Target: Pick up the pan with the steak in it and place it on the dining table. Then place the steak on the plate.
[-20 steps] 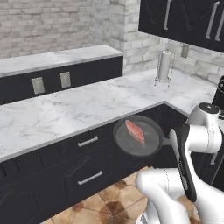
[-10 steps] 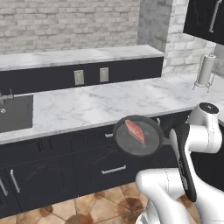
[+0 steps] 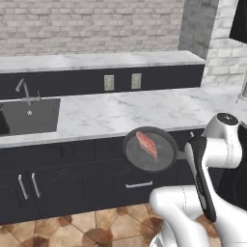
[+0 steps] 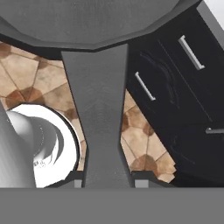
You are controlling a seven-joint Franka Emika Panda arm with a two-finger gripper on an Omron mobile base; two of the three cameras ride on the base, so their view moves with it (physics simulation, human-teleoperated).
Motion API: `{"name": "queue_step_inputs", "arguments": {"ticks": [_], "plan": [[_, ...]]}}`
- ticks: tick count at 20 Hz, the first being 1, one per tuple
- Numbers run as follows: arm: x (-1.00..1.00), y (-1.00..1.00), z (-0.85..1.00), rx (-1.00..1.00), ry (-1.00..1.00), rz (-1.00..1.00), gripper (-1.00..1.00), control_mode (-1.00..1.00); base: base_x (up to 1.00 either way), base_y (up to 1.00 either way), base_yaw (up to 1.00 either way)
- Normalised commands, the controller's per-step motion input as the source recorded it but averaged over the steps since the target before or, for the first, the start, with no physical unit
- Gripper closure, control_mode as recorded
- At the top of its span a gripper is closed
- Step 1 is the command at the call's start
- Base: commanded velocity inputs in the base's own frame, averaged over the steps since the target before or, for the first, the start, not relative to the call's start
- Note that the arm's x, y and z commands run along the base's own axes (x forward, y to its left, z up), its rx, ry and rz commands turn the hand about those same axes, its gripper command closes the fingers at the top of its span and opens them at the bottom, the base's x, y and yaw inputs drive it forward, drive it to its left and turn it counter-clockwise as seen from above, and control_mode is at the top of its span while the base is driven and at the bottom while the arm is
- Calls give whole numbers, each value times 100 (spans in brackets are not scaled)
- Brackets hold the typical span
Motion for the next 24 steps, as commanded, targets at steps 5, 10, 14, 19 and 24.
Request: {"name": "queue_step_inputs", "arguments": {"ticks": [5, 10, 14, 19, 24], "plan": [[0, 0, 0, 0, 0, 0, 100, 100, 0, 52, 1], [0, 0, 0, 0, 0, 0, 100, 100, 3, 87, 3], [0, 0, 0, 0, 0, 0, 100, 100, 8, 94, 4], [0, 0, 0, 0, 0, 0, 100, 100, 9, 95, 4], [0, 0, 0, 0, 0, 0, 100, 100, 9, 99, 4]]}}
